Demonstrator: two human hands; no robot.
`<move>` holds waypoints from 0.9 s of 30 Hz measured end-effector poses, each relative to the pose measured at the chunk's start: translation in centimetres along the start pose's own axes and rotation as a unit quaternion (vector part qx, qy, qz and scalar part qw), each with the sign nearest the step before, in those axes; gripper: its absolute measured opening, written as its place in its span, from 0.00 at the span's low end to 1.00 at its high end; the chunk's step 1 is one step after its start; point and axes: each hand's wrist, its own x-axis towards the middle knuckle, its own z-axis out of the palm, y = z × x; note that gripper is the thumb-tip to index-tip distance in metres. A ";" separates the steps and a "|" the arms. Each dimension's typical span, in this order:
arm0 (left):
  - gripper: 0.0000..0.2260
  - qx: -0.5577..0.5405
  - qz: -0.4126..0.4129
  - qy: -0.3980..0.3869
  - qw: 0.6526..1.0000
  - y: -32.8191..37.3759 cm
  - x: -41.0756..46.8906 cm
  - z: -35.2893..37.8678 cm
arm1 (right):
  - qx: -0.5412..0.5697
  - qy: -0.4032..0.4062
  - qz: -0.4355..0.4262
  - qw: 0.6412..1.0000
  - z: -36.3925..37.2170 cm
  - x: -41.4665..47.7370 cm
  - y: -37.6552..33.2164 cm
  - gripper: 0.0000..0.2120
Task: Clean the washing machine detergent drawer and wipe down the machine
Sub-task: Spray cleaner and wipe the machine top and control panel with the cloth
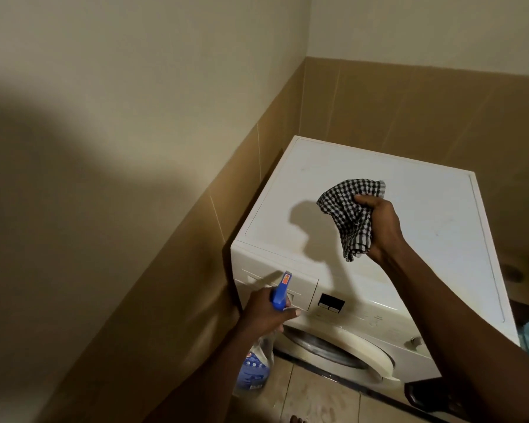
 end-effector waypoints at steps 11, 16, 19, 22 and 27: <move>0.12 -0.025 -0.026 0.015 0.999 1.1 0.4 3.2 | -0.160 0.028 -0.077 0.984 -3.3 1.9 0.6 0.14; 0.11 -0.077 -0.023 0.091 0.993 0.9 1.2 1.8 | -0.511 0.018 -0.276 0.814 -5.7 1.2 6.5 0.08; 0.10 -0.085 -0.019 0.105 0.991 0.7 1.2 0.6 | -0.620 -0.061 -0.283 0.729 -7.8 1.4 11.3 0.07; 0.11 -0.096 -0.037 0.123 0.987 0.0 1.4 -0.8 | -0.708 -0.091 -0.316 0.625 -8.8 1.6 14.5 0.10; 0.11 -0.093 -0.048 0.146 0.984 -0.9 1.7 -3.3 | -0.789 -0.047 -0.347 0.504 -6.0 1.3 16.1 0.24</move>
